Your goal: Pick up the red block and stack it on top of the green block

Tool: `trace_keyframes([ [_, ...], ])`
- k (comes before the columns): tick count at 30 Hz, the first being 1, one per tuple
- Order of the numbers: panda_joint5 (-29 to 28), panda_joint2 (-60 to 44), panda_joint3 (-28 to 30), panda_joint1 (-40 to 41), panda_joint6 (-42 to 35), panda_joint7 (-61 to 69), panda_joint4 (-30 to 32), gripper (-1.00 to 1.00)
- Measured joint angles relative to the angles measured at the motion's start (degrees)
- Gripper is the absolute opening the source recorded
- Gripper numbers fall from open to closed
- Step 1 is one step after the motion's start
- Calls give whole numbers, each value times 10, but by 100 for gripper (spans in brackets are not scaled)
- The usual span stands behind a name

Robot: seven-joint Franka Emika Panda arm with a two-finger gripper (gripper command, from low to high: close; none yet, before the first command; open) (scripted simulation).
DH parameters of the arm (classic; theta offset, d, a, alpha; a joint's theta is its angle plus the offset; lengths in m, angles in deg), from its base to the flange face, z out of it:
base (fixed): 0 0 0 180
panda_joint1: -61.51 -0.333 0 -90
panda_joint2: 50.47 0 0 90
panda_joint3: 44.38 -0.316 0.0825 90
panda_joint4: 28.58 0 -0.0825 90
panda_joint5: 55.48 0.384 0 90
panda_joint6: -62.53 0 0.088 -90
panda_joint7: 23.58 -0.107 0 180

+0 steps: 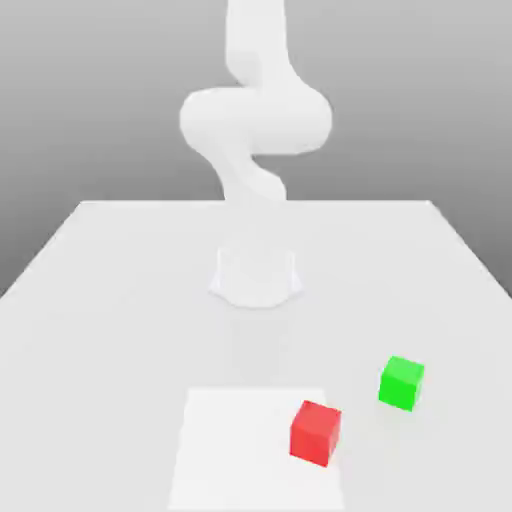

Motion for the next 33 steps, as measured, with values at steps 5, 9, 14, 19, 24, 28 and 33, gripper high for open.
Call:
trace_keyframes([
  [5,4,-107,-34,14,55,-71,45,0],
  [9,2,-190,-59,20,98,-130,81,0],
  [14,-7,-294,-86,26,152,-208,125,0],
  [19,-22,-398,-99,17,205,-290,169,0],
  [24,-55,-503,-82,-2,275,-350,183,0],
  [28,-89,-576,-47,-30,335,-377,173,-100],
  [33,-90,-576,-47,-30,337,-378,173,-100],
])
